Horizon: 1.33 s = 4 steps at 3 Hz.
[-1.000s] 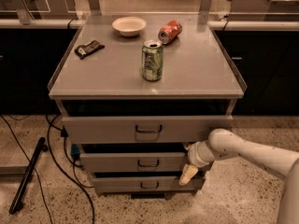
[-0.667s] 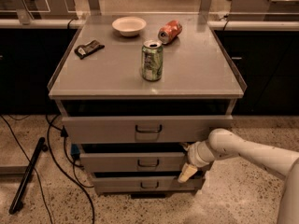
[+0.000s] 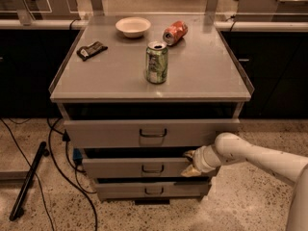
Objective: Open middle drawer
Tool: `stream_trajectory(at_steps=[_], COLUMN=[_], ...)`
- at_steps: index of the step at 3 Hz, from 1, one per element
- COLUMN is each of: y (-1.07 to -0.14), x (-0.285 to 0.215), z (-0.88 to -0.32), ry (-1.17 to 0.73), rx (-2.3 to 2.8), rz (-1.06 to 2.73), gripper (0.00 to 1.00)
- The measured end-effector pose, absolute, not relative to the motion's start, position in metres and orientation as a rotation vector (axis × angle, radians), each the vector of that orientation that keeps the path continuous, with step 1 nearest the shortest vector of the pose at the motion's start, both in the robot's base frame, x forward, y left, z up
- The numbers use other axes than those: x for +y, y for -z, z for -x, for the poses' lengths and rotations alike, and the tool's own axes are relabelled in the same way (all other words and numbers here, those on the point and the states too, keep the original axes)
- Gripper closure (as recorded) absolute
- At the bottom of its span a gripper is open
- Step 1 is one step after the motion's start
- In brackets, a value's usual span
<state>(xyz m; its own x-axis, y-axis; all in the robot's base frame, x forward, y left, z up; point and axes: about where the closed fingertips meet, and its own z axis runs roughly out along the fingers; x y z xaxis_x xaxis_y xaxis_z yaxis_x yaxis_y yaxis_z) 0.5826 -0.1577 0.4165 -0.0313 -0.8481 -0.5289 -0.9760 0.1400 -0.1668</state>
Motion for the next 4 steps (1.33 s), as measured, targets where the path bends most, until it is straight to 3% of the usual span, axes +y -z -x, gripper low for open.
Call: stream_trajectory(at_steps=[2,4], y=[-0.429,-0.429], x=[-0.168,-0.17], z=[-0.567,-0.556], ry=[-0.292,-0.307], rx=[1.917,1.921], rz=[1.724,1.732], gripper=[0.99,1.0])
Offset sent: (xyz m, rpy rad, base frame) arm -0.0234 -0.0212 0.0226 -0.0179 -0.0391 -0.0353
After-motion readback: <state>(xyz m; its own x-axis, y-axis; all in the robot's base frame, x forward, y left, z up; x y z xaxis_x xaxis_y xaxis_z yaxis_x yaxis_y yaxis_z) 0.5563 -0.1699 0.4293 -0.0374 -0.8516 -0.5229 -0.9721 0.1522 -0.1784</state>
